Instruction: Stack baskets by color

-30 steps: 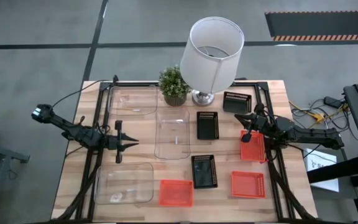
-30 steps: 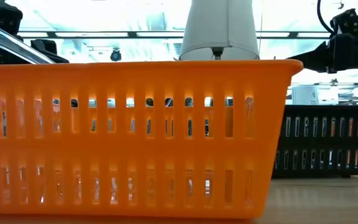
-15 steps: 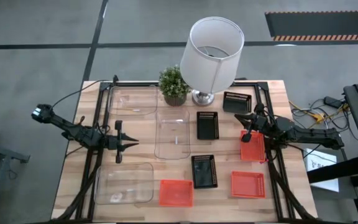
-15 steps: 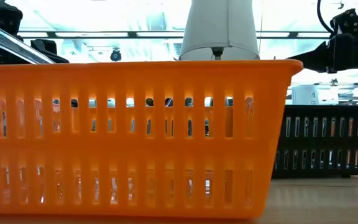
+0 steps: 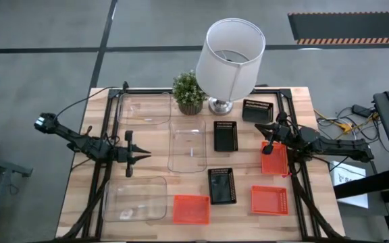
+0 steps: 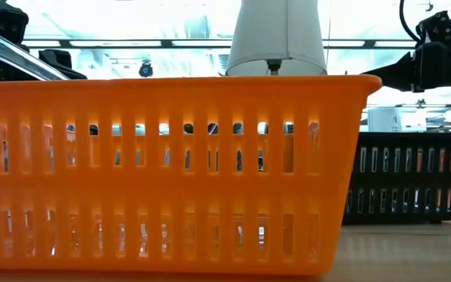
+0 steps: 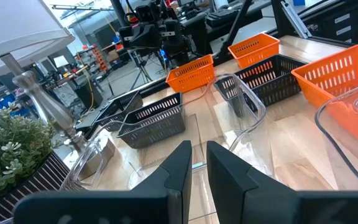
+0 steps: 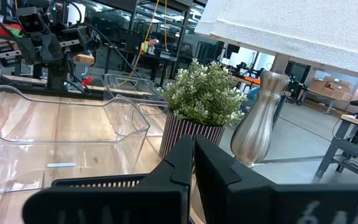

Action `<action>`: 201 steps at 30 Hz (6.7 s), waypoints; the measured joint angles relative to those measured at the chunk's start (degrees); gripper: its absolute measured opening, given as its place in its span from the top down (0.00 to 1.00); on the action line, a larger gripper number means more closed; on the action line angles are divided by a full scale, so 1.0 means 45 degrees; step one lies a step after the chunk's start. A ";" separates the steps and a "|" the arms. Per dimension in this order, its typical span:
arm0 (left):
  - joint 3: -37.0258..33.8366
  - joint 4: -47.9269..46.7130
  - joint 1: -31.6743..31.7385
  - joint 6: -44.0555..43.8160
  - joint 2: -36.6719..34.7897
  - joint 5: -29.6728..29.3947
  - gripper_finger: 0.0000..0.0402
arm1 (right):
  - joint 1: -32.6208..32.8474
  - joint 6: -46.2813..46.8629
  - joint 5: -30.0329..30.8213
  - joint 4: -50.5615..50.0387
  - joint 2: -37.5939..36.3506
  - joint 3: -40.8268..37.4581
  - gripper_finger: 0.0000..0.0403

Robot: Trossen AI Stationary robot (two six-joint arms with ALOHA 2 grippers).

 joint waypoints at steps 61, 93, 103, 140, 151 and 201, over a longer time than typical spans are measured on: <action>-0.0005 0.9973 -0.0001 -0.2671 0.0044 0.0744 0.92 | 0.0000 0.4549 -0.1118 0.2502 0.0003 0.0003 0.98; 0.5643 1.0495 0.0004 -0.3016 0.6377 -0.0506 0.92 | 0.0003 0.1686 -0.2923 0.4299 -0.0017 0.0044 0.98; 0.8045 1.0540 0.0004 -0.3361 1.0304 -0.0997 0.92 | 0.0003 0.1350 -0.2922 0.4254 -0.0017 0.0202 0.98; 1.8286 -0.7372 0.1031 -0.8456 1.7634 0.2724 0.80 | 0.0001 0.1331 -0.2912 0.3674 -0.0012 0.0255 0.98; 1.8275 -0.7347 0.1102 -0.7412 1.8730 0.2288 0.46 | 0.0002 0.1331 -0.2914 0.3621 -0.0012 0.0255 0.98; 1.6733 -0.5716 0.1962 -0.9252 2.0711 0.2442 0.49 | 0.0001 0.1666 -0.2917 0.3529 -0.0002 0.0255 0.98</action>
